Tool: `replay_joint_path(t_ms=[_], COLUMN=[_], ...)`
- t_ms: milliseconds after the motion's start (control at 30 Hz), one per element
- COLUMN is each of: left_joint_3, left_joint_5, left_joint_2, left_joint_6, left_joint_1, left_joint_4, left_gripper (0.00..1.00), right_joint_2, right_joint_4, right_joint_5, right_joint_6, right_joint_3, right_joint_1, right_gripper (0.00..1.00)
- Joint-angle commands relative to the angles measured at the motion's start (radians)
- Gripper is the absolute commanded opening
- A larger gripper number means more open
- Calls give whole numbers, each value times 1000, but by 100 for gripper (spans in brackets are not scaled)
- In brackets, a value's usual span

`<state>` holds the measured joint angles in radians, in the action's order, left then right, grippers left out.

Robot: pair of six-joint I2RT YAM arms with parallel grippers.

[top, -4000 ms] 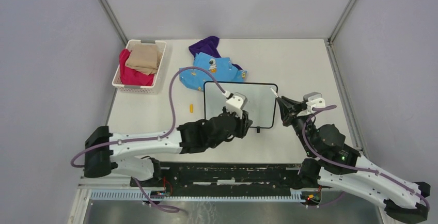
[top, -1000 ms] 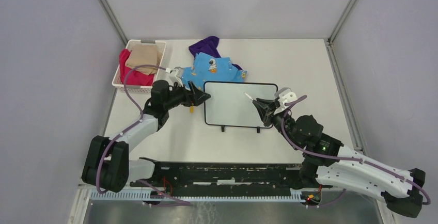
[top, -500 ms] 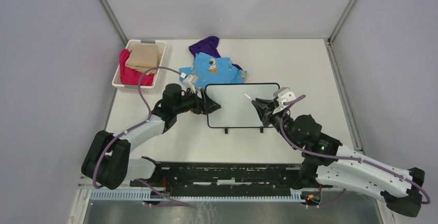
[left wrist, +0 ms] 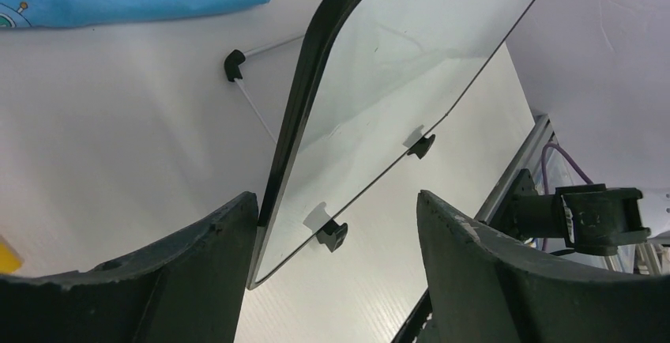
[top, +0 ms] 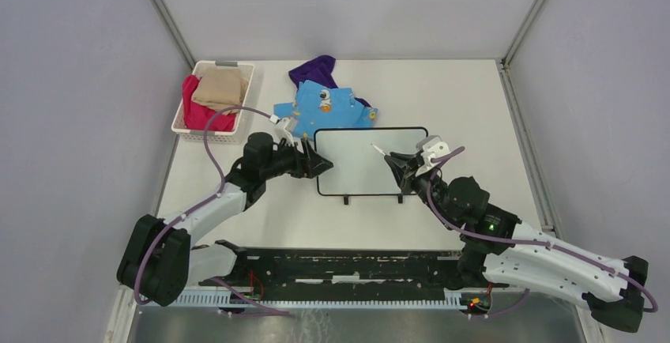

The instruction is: Write a sentence on the whiteboard

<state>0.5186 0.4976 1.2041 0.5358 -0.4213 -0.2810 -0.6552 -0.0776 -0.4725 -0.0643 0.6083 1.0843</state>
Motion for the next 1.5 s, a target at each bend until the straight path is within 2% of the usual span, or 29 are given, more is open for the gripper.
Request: replay_joint_path(t_ms=[0,133,333,567,733,833,933,1067,1133,1467], left_joint_3=[4,0,-9,-8,40,69,58,31,43,58], left_joint_5=[12,45,8,-93,16,85,150,247,265,305], left_joint_2=[-47,-44,-46,-141,-104,-52,-16,20,41,137], left_joint_6=[19,25,36,32,23,18,26,83,87,68], left_joint_1=[-4,-4,-4,20,120,134,142,163,164,169], left_joint_4=[-21,-27,-7,67,47,6,-73,-219,-236,-253], left_gripper=[78,71,70,78,79,79,79,78,78,69], right_joint_2=[14,12,9,6,-72,-136,-204,-270,-298,-361], right_joint_4=[-53,-56,-53,-31,-8,-29,-57,-83,-91,-176], right_joint_5=[-17,-21,-22,-12,-14,-124,-298,-433,-465,-384], right_joint_6=[11,11,7,25,56,94,132,140,135,83], right_joint_3=[-15,-21,-19,-6,75,110,132,140,139,110], right_joint_1=[3,3,3,3,30,108,209,257,264,266], right_gripper=[0,0,0,0,0,0,0,0,0,0])
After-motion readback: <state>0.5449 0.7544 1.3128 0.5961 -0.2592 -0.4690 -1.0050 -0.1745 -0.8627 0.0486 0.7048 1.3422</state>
